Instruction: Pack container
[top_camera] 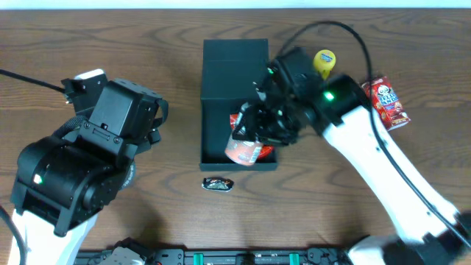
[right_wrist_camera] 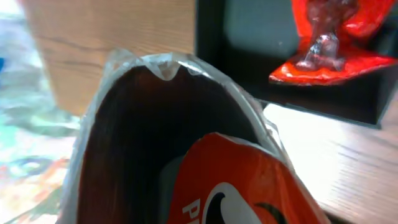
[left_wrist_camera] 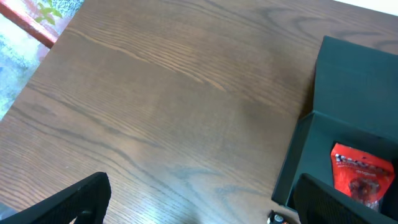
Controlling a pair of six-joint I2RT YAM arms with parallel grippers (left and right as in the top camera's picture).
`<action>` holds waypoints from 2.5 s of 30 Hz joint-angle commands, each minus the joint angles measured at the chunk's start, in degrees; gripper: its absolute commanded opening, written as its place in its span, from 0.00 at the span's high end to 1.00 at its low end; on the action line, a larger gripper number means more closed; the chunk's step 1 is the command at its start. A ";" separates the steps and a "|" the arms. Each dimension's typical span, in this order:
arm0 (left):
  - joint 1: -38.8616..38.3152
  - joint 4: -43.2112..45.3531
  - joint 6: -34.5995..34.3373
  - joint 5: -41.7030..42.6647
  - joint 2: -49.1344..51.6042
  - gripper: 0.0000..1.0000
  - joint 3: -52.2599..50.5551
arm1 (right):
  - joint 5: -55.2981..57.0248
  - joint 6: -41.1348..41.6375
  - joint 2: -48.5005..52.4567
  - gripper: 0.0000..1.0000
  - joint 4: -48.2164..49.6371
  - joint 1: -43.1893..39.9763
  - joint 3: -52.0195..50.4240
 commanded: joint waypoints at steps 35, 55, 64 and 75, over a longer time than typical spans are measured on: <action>0.24 -2.99 0.22 -0.22 0.02 0.05 0.07 | 4.98 -6.82 29.57 0.99 -2.10 8.07 15.19; 0.24 -2.99 0.22 -0.24 0.02 0.05 0.07 | 3.85 -6.78 33.55 0.99 -0.85 8.48 15.19; 0.24 -2.97 0.22 -0.31 0.02 0.05 0.07 | 5.44 -6.78 34.82 0.98 -0.11 8.55 15.19; 0.24 -2.95 0.22 -0.68 0.02 0.05 0.07 | 5.44 -8.39 34.82 0.40 0.07 9.35 15.19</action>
